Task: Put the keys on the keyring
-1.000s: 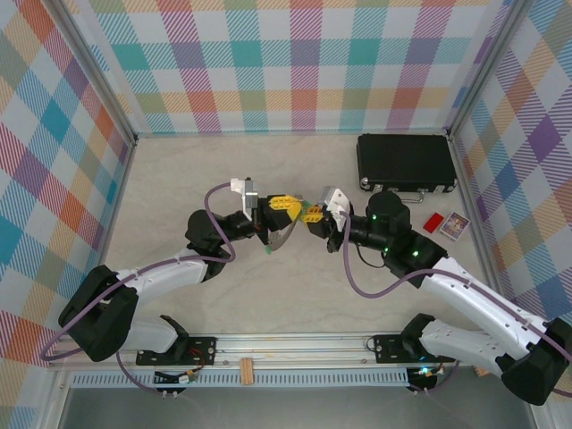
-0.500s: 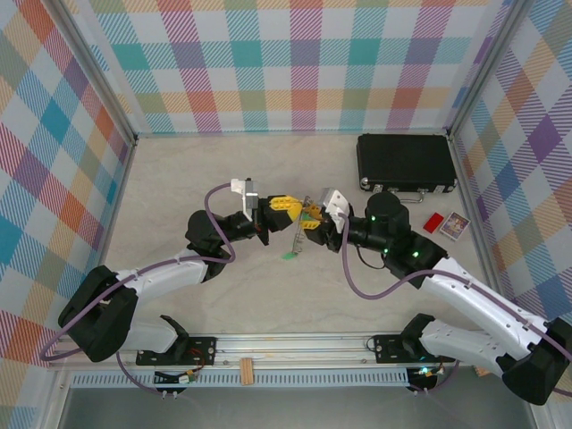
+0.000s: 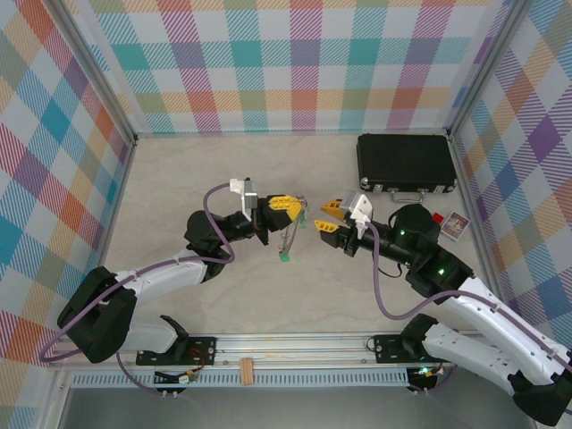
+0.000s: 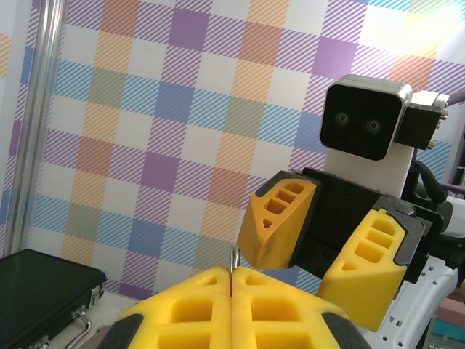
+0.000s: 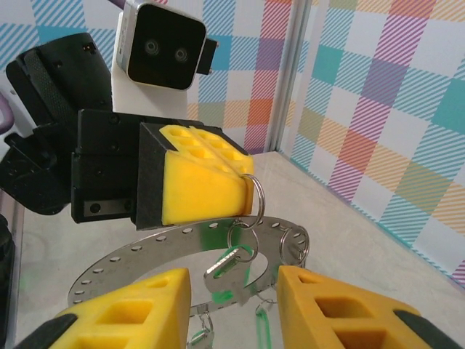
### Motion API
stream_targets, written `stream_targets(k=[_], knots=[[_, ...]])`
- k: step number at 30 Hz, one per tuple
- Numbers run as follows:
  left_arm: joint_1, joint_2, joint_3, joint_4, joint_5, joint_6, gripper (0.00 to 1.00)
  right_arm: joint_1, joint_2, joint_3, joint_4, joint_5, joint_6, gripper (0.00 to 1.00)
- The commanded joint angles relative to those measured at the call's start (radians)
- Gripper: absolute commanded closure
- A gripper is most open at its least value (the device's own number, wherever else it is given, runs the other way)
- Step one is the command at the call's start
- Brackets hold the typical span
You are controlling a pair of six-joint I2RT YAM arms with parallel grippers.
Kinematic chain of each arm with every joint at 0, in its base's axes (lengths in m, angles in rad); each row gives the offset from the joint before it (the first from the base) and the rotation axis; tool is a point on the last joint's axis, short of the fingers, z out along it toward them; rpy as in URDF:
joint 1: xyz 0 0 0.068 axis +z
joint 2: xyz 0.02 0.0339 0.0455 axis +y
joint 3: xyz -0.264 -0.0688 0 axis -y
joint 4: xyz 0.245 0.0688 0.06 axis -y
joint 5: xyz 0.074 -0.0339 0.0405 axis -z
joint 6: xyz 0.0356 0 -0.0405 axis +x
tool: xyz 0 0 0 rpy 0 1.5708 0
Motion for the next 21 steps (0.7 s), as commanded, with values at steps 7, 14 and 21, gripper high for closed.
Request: stream_targets(k=[7,14,21], knots=[[-0.013,-0.041,0.006,0.064,0.003,-0.007,1.00,-0.012,0.104,0.104,0.058,-0.125,0.149,0.66],[-0.013,-0.055,0.001,0.063,0.002,-0.003,1.00,-0.047,0.146,0.128,0.106,-0.200,0.215,0.70],[-0.013,-0.057,0.007,0.064,0.008,-0.007,1.00,-0.093,0.162,0.115,0.130,-0.259,0.269,0.71]])
